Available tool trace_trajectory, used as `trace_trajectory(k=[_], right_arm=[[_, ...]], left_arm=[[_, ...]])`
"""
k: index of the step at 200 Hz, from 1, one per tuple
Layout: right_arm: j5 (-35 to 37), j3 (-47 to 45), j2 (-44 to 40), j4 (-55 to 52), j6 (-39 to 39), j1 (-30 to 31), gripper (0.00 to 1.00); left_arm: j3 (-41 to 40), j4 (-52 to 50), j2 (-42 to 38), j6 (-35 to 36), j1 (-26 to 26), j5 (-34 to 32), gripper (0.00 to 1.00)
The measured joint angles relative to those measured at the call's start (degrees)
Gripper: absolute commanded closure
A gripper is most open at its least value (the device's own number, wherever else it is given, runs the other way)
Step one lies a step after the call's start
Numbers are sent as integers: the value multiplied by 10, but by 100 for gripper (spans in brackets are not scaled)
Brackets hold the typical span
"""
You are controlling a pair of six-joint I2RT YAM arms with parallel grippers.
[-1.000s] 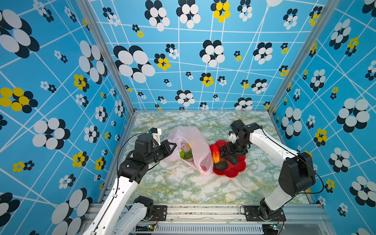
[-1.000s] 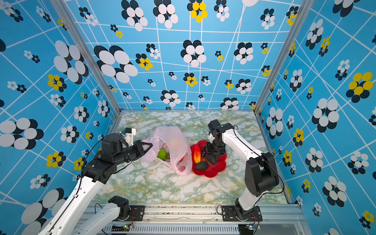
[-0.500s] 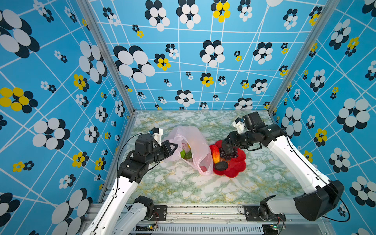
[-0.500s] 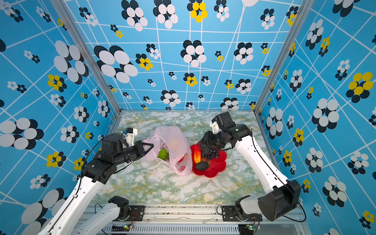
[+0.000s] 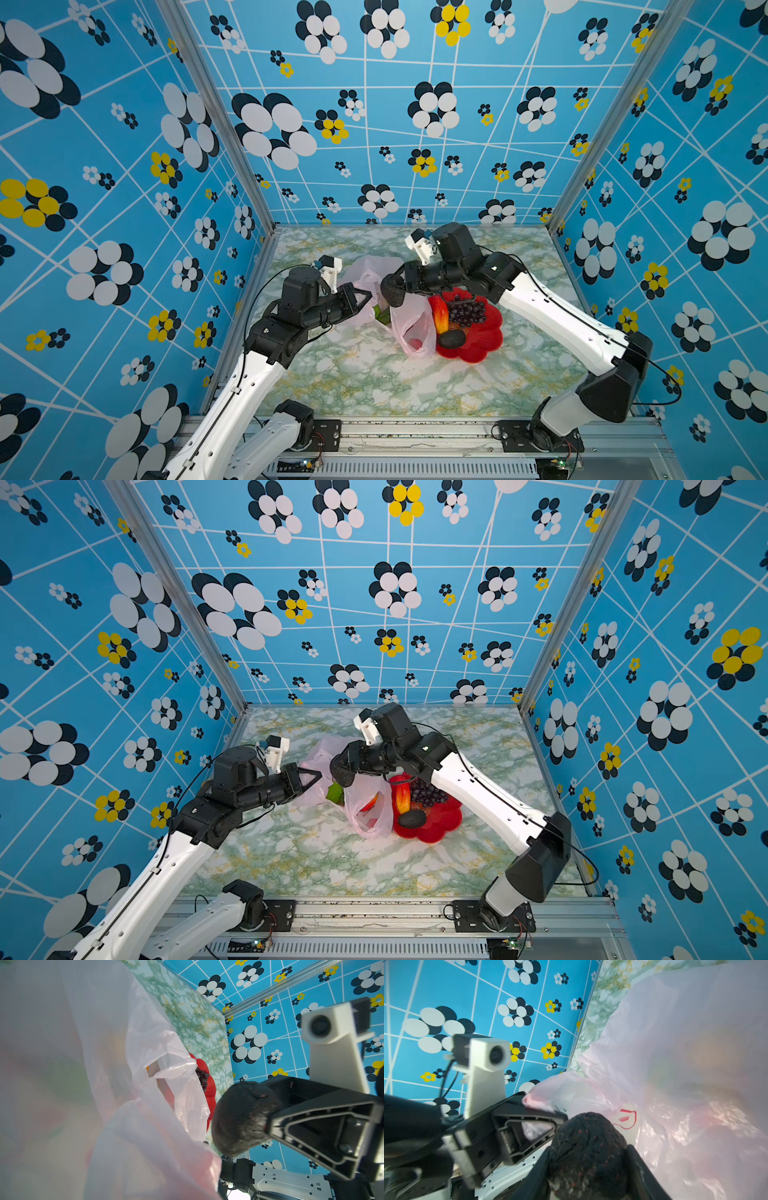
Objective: Place the fruits into the plastic bag
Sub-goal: Place the fruit in the plastic bag.
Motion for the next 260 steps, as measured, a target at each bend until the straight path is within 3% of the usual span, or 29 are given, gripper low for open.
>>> trace_trajectory(k=[56, 128, 184, 233, 260], right_arm=[[2, 8, 90, 6, -3, 5, 64], [56, 57, 160, -39, -71, 24, 62], [31, -22, 147, 16, -75, 45, 57], [8, 16, 215, 33, -54, 45, 31], [1, 48, 240, 38, -46, 44, 27]], left_arm=[[3, 0, -1, 0, -4, 0, 100], [3, -2, -8, 0, -4, -5, 100], [-26, -2, -32, -11, 19, -2, 100], [-65, 2, -34, -33, 32, 5, 100], [-65, 2, -39, -34, 35, 7, 100]])
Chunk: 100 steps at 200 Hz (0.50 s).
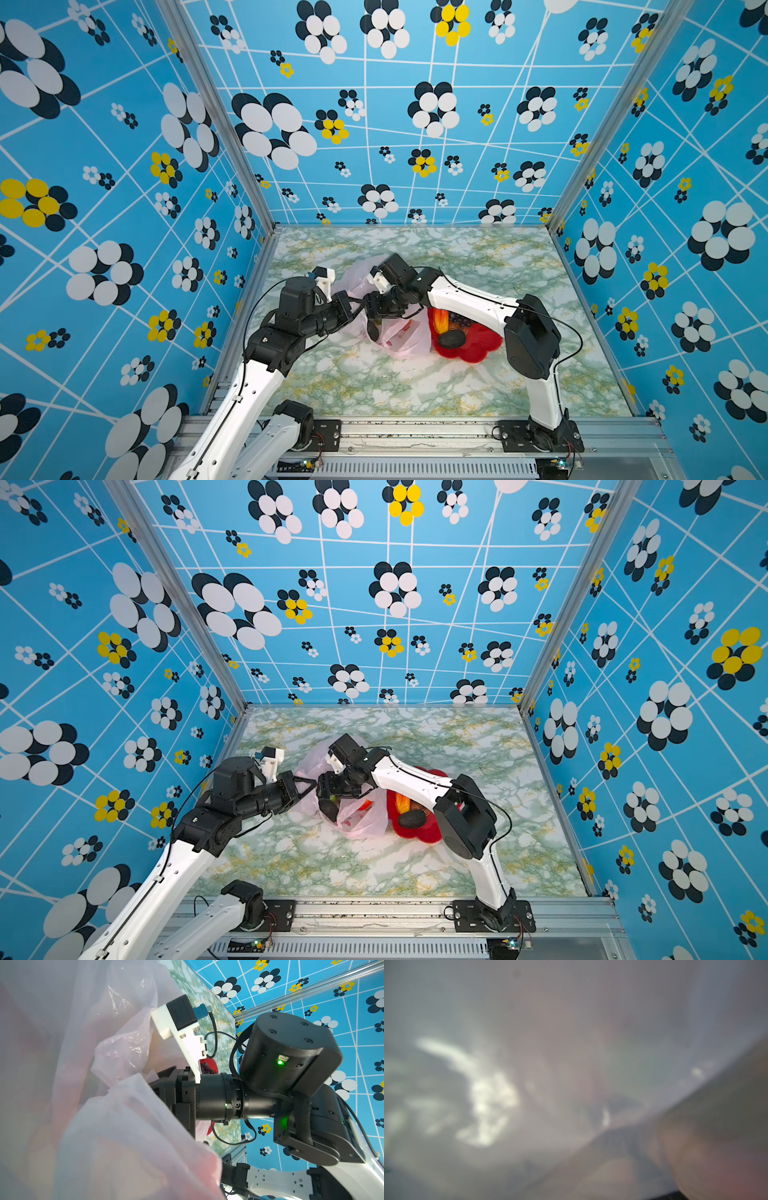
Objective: Place the fruits into the plastic bag
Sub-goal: Place the fruit in the plastic bag.
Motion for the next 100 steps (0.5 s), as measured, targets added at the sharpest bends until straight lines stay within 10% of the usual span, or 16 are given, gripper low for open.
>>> trace_trajectory(k=[100], right_arm=[[94, 2, -172, -110, -10, -31, 22]], left_arm=[[-3, 7, -12, -14, 7, 6, 100]])
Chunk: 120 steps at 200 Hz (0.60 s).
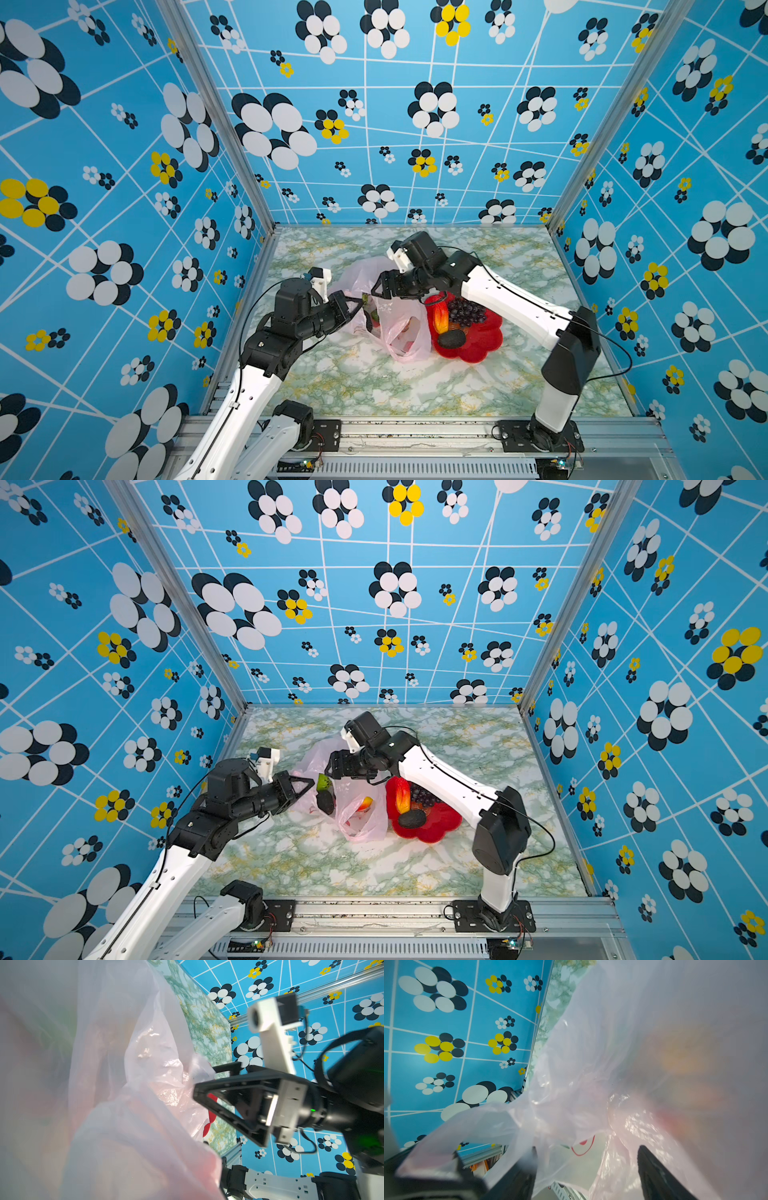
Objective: Place the fruits into the plastic bag
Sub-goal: Place the fruit in the plastic bag, then pick up the fruit from the plate.
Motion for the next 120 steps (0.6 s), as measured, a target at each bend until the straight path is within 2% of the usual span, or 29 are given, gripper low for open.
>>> trace_trajectory(k=[23, 30, 36, 40, 76, 120], right_arm=[[45, -1, -54, -61, -10, -1, 18], [56, -3, -67, -73, -12, -2, 14], [67, -5, -76, -87, -13, -3, 3], [74, -5, -83, -96, -8, -5, 1], [138, -41, -121, -182, 10, -23, 1], [144, -243, -163, -205, 86, -59, 1]], left_arm=[[0, 7, 5, -4, 0, 0, 100], [0, 7, 6, -4, 0, 0, 100], [0, 7, 7, -4, -1, 0, 100], [0, 7, 8, -4, -1, 0, 100], [0, 8, 16, -3, -8, 0, 100], [6, 6, 24, 0, -15, 0, 100]])
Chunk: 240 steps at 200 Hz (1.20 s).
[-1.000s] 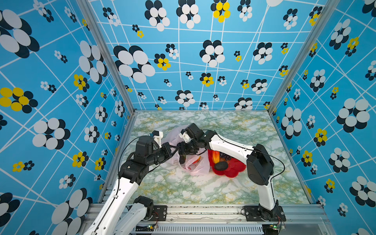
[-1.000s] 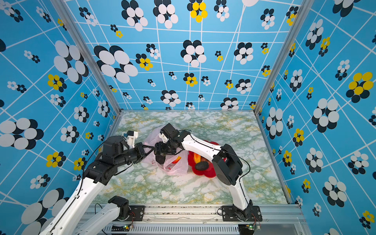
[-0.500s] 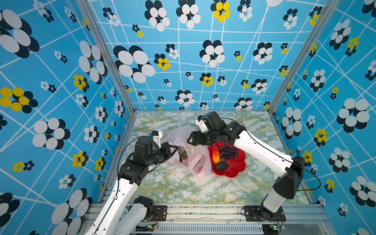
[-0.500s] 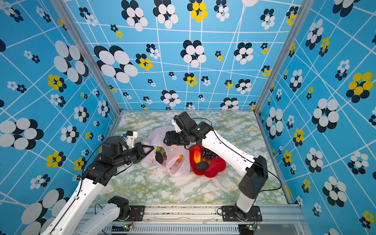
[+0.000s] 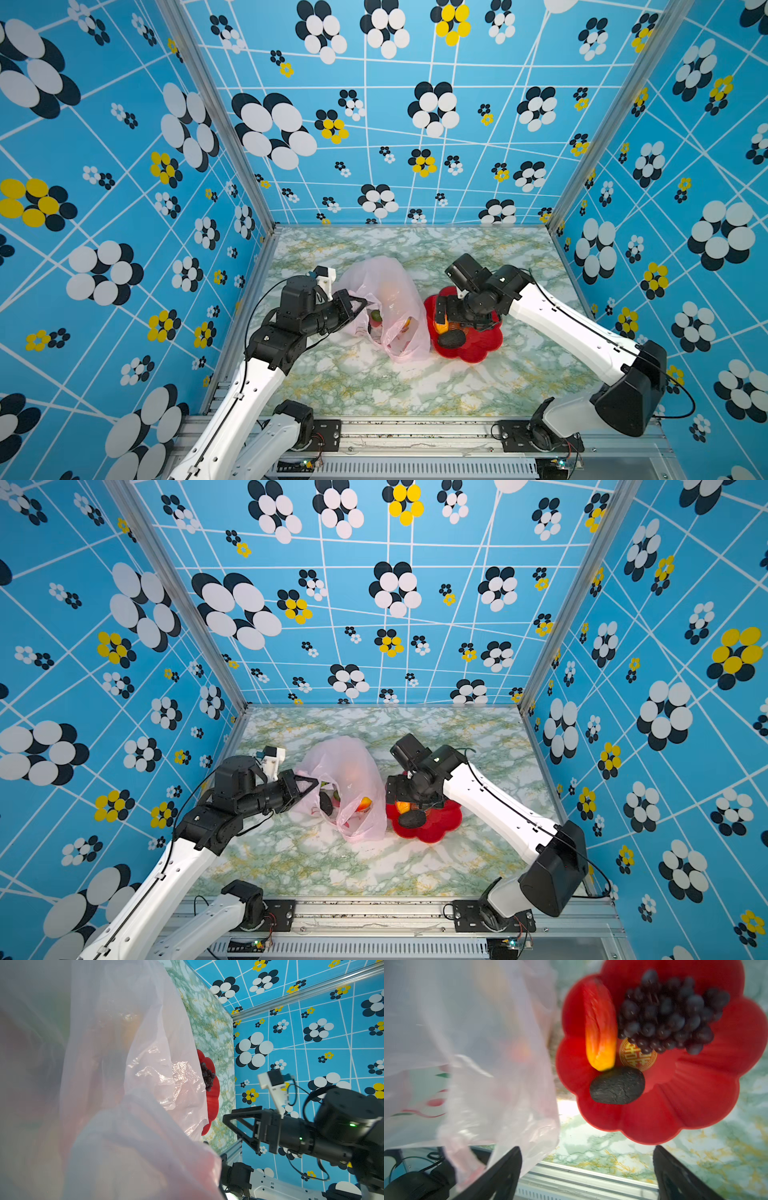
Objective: Place the fruits into the plastic bag
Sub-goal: Pick up the fruit from the plate.
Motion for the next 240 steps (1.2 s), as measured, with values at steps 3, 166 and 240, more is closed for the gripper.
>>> trace_trajectory(k=[3, 166, 240], right_arm=[[-2, -11, -1, 1, 6, 0, 1], [-60, -115, 112, 170, 110, -63, 13], [-67, -118, 134, 194, 107, -64, 44]], left_arm=[[1, 0, 0, 0, 0, 0, 100], [9, -5, -19, 7, -5, -1, 100], [9, -5, -19, 7, -5, -2, 100]])
